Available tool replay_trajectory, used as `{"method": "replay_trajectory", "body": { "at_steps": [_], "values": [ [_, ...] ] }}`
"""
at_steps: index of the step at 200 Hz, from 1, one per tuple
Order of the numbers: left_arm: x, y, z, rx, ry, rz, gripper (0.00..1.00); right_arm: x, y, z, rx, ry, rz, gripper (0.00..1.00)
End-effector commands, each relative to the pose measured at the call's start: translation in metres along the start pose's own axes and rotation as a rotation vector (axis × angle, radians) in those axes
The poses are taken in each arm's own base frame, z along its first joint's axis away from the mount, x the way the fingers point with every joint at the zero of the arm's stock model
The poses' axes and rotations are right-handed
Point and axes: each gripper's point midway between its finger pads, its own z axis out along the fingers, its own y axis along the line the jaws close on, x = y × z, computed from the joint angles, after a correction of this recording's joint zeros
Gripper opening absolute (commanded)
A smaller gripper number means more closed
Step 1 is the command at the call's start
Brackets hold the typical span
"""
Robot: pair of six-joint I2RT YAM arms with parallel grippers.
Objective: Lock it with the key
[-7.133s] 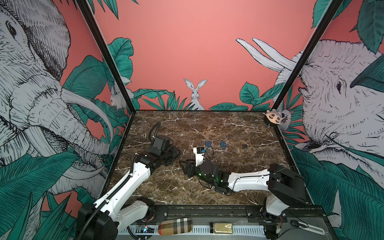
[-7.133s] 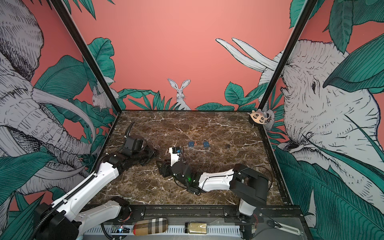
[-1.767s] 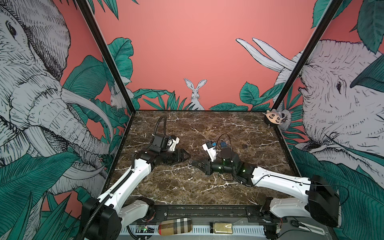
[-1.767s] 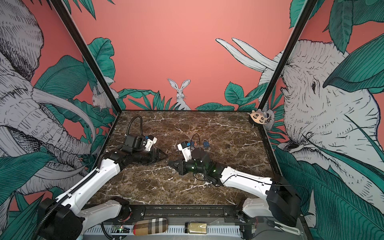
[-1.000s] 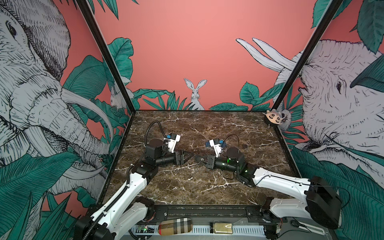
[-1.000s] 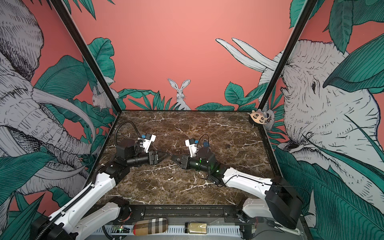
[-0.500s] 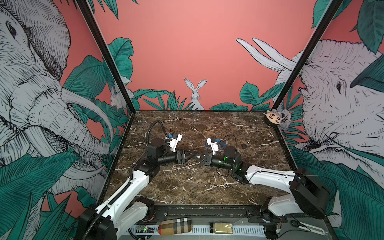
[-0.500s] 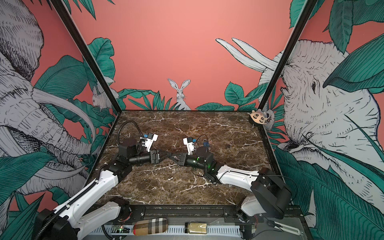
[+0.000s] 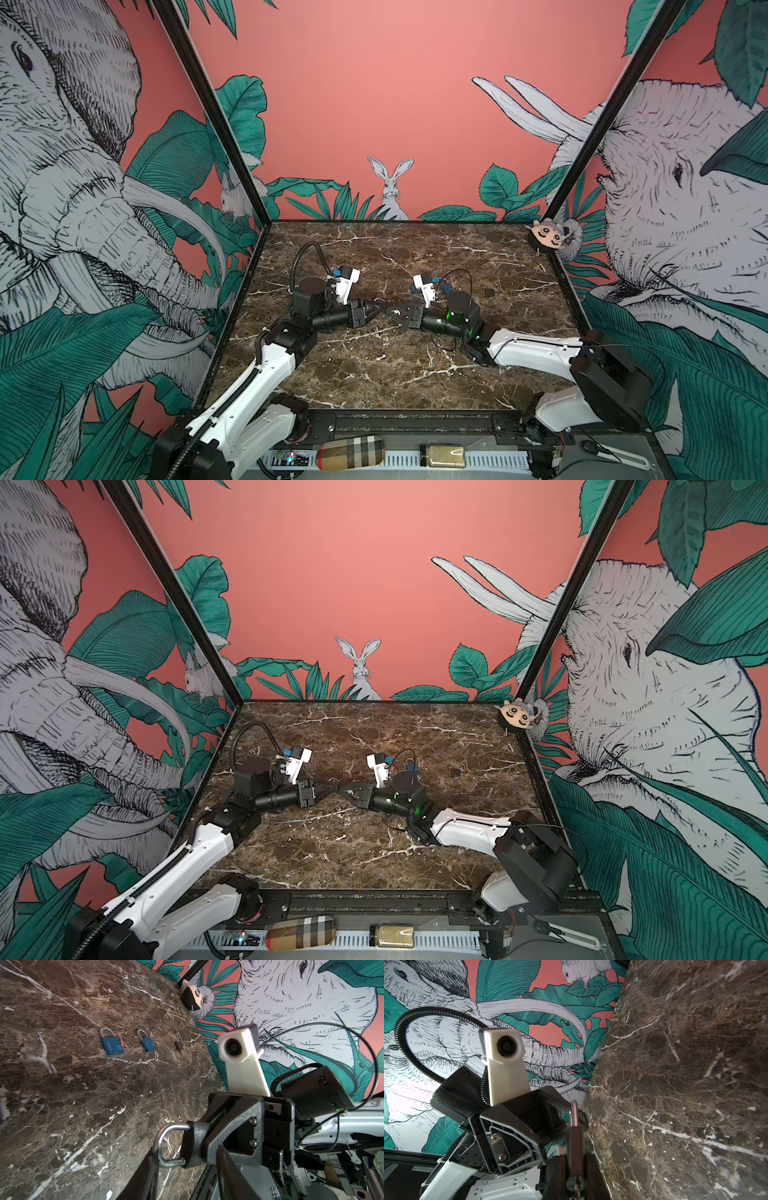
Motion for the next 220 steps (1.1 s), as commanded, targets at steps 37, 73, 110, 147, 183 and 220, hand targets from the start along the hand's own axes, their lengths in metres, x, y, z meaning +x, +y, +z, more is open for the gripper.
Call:
{"method": "replay_trajectory", "body": {
  "at_steps": [37,73,110,147,183,220],
  "values": [
    [-0.011,-0.006,0.0,-0.005,-0.024,0.03,0.41,-0.006,0.022,-0.001,-0.054,0.002,-0.057,0.0],
    [-0.013,0.004,0.0,-0.056,-0.028,0.029,0.42,-0.007,0.026,-0.005,-0.058,-0.005,-0.068,0.0],
    [-0.012,0.012,0.005,-0.07,-0.01,0.016,0.42,-0.007,0.031,-0.011,-0.054,-0.008,-0.086,0.0],
    [-0.012,0.006,0.008,-0.028,-0.004,0.012,0.41,-0.007,0.032,-0.012,-0.053,-0.008,-0.089,0.0],
    [-0.016,0.0,0.005,-0.012,-0.025,0.023,0.41,-0.006,0.029,-0.011,-0.053,-0.005,-0.081,0.0],
    [-0.014,0.0,0.006,0.0,-0.012,0.018,0.39,-0.006,0.031,-0.013,-0.055,-0.007,-0.082,0.0]
  ]
}}
